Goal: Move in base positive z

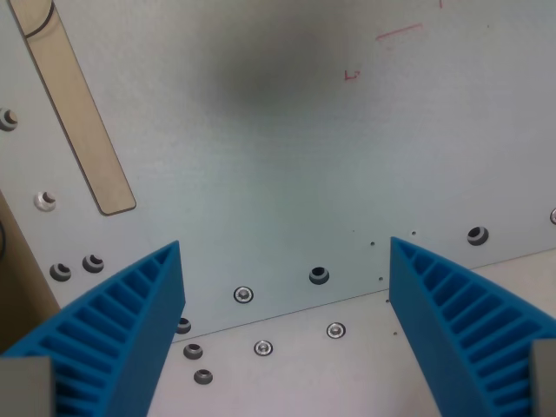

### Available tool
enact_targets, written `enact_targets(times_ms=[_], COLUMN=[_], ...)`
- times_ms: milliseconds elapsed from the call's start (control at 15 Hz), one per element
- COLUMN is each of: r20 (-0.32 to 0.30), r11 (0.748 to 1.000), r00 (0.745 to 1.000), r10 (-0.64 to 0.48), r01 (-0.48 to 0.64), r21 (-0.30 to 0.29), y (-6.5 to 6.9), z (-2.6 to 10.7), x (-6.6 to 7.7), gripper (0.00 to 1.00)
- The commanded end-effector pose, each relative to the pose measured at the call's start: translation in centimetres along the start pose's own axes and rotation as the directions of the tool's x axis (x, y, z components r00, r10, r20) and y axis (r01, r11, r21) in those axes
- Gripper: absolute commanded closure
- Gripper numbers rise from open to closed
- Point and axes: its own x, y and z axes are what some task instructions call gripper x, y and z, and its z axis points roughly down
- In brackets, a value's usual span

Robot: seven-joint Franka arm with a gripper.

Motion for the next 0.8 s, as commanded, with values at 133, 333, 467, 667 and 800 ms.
enact_targets(times_ms=[133, 333, 467, 667, 800], r20=[-0.005, -0.005, -0.005, -0.005, -0.005], r11=[1.000, 1.000, 1.000, 1.000, 1.000], r00=[1.000, 1.000, 1.000, 1.000, 1.000], r10=[0.000, 0.000, 0.000, 0.000, 0.000], r01=[0.000, 0.000, 0.000, 0.000, 0.000], r21=[0.001, 0.001, 0.001, 0.001, 0.001], y=[0.0, 0.0, 0.1, 0.1, 0.1], z=[-1.3, -2.8, -3.8, -5.3, -6.3], x=[-0.1, -0.1, -0.1, -0.1, -0.1], gripper=[0.00, 0.00, 0.00, 0.00, 0.00])
